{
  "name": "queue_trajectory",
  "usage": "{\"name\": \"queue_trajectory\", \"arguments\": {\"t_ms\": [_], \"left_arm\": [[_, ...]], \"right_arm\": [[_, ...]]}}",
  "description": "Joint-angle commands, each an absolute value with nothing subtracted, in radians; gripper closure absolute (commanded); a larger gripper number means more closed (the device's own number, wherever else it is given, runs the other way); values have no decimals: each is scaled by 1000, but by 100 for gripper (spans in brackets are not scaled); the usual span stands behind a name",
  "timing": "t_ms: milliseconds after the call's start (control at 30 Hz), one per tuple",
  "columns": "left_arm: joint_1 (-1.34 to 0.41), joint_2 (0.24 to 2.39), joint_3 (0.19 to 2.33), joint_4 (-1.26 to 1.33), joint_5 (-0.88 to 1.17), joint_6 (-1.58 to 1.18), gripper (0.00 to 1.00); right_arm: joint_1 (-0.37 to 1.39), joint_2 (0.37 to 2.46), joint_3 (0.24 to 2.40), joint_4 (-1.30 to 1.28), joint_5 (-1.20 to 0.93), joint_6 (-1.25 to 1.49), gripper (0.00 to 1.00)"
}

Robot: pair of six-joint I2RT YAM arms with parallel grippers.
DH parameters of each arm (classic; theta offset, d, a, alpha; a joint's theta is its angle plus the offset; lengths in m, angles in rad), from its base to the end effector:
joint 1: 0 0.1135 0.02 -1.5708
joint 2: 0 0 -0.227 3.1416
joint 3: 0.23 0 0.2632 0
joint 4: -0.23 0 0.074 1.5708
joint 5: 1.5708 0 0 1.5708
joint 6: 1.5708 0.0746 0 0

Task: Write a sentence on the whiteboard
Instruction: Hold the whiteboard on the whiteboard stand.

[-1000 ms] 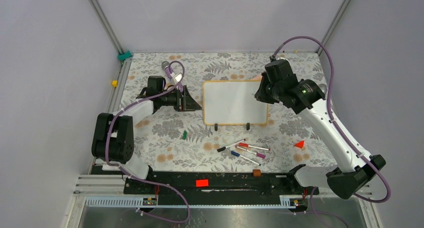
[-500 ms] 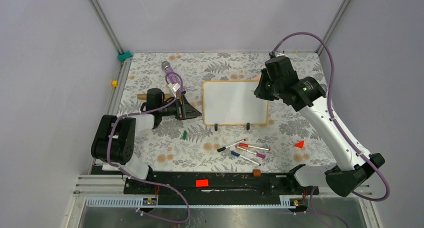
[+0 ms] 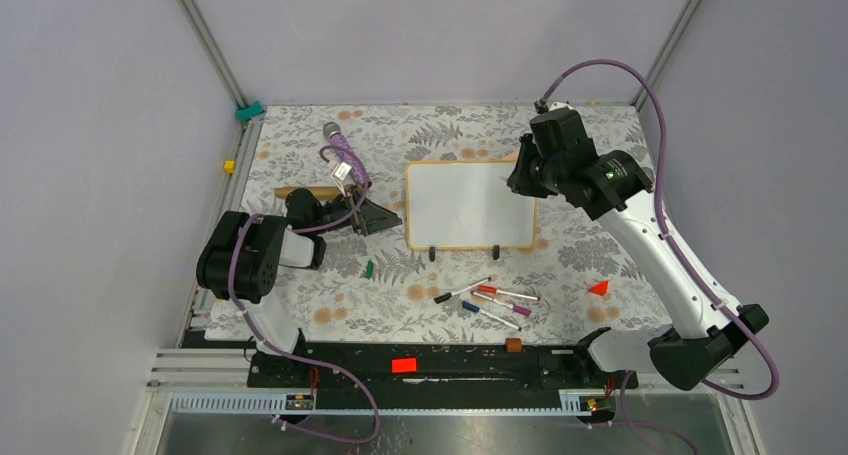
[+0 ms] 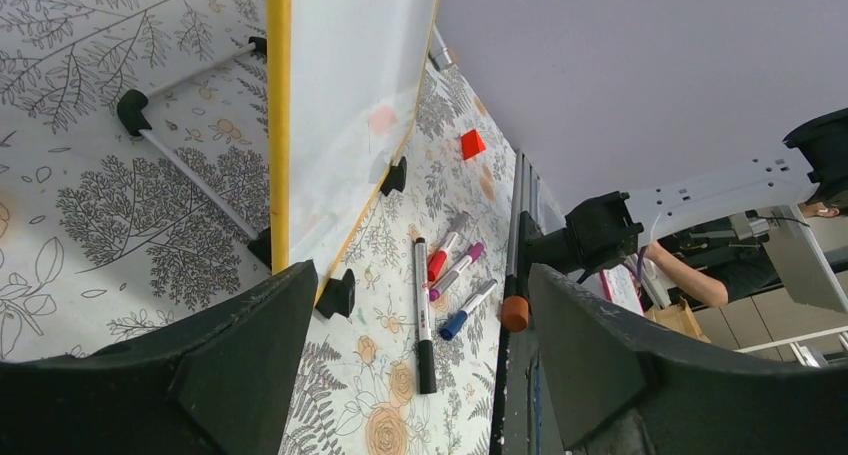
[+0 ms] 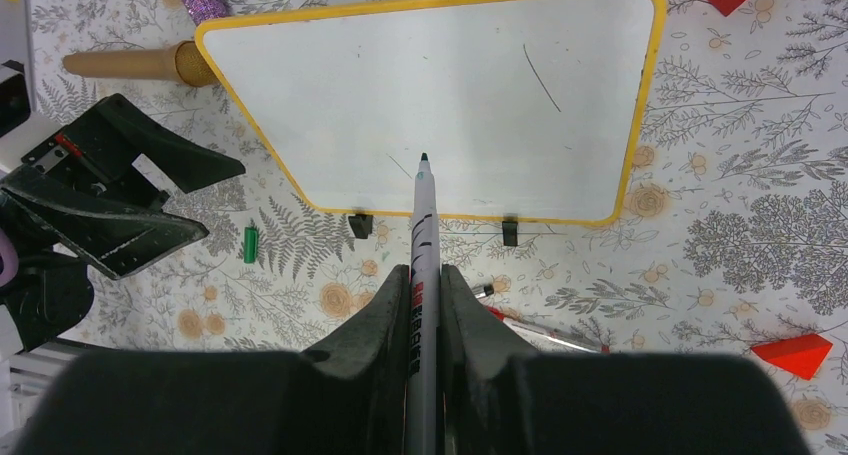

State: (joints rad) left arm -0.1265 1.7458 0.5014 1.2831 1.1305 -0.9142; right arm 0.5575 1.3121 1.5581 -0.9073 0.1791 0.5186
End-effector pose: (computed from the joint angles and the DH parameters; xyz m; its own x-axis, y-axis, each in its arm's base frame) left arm 0.2933 -0.1053 0.1176 -0.7294 -0.2475 -0.6377 0.6106 0.1846 -0.7701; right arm 0.2720 0.1539 0.3630 -0.6515 0.1686 -0.7397 -0.0902 0.9509 0.2962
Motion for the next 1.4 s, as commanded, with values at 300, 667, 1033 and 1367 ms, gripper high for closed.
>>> {"name": "queue_trajectory", "arguments": {"t_ms": [300,667,1033,1367], "left_arm": [[-123,1606,851,-89,833,-304,24],[-101,1628,848,41,1044,-356,1],[-69,1634,623,1156,1176,-1002,1],[-70,1733,648,1476,1287,-1071,1]], "right_arm": [[559,1303,1572,-884,167,492,100],[558,1303,1566,-881,172,493,100],[558,1310,1575,-875,169,499,100],[557,1325,1602,-876,164,483,100]]}}
